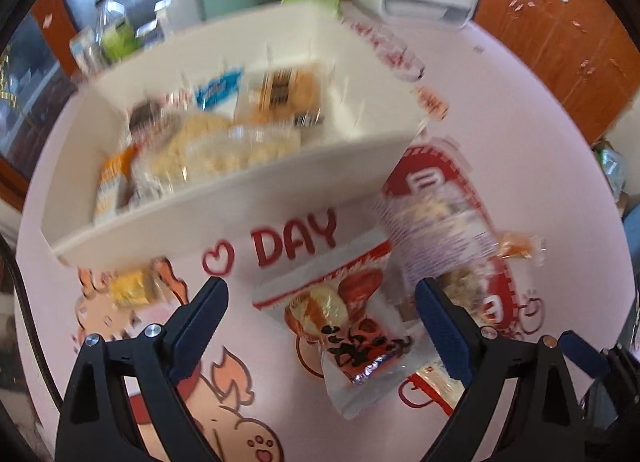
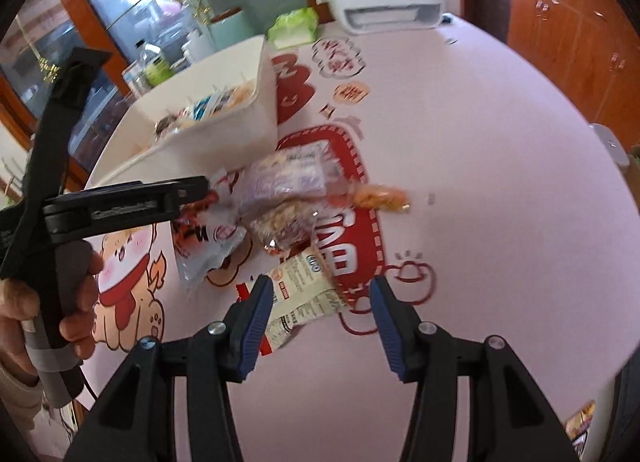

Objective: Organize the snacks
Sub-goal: 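Grasp the red-white bread packet with the left tool while the right tool grasps the Lipo biscuit packet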

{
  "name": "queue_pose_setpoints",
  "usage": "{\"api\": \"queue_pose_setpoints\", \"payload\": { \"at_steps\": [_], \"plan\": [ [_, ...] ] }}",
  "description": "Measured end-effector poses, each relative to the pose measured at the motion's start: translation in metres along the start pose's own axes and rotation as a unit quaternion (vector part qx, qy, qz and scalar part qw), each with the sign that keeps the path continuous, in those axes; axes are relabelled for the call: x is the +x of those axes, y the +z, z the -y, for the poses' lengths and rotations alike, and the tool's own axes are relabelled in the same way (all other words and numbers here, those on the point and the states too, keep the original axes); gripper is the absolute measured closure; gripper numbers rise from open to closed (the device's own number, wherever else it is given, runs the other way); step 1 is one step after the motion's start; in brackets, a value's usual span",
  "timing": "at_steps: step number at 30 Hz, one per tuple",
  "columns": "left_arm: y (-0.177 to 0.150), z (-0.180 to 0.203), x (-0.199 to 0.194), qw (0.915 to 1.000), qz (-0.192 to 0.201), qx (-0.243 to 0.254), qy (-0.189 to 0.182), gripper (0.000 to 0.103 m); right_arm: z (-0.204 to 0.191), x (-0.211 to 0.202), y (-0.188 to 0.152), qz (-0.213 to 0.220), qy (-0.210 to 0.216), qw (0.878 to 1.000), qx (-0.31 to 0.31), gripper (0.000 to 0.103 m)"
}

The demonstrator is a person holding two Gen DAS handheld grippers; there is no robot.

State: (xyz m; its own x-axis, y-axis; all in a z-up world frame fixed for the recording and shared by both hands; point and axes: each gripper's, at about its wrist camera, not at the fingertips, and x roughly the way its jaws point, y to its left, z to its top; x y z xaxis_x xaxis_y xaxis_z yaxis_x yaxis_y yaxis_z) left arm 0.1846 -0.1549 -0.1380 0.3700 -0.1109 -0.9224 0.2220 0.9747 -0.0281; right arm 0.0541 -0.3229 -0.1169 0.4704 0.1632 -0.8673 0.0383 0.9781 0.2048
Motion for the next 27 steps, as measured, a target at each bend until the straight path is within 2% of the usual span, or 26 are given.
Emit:
{"api": "queue_pose_setpoints", "payload": {
  "at_steps": [5,11,12,16,17,18,20,27],
  "plan": [
    [-0.007,-0.004,0.026,0.9992,-0.032,-0.025,-0.005,0.009,-0.013,0.035,0.001,-0.024,0.017,0.998,-0.046,0.051],
    [-0.011,-0.003,0.045,0.9987,-0.047,-0.021,-0.004,0.010,-0.035,0.066,-0.001,-0.049,-0.011,0.990,-0.131,0.042],
    [-0.012,-0.002,0.048,0.9986,-0.050,-0.017,-0.004,0.011,-0.038,0.067,-0.002,-0.045,-0.002,0.990,-0.137,0.040],
    [-0.016,-0.003,0.057,0.9982,-0.059,-0.009,-0.009,0.024,-0.045,0.074,-0.007,-0.058,-0.008,0.985,-0.163,0.037],
    [-0.016,-0.002,0.057,0.9983,-0.058,-0.003,0.001,0.031,-0.047,0.073,-0.009,-0.054,-0.011,0.983,-0.174,0.037],
    [-0.017,-0.001,0.057,0.9985,-0.053,0.005,0.006,0.033,-0.049,0.073,-0.012,-0.050,-0.014,0.982,-0.182,0.037],
    [-0.017,0.002,0.055,0.9988,-0.048,0.014,0.001,0.048,-0.051,0.073,-0.014,-0.047,-0.016,0.981,-0.186,0.037],
    [-0.031,0.000,0.050,0.9988,-0.039,0.030,0.005,0.053,-0.047,0.067,-0.019,-0.036,-0.010,0.986,-0.164,0.048]
  ]
}}
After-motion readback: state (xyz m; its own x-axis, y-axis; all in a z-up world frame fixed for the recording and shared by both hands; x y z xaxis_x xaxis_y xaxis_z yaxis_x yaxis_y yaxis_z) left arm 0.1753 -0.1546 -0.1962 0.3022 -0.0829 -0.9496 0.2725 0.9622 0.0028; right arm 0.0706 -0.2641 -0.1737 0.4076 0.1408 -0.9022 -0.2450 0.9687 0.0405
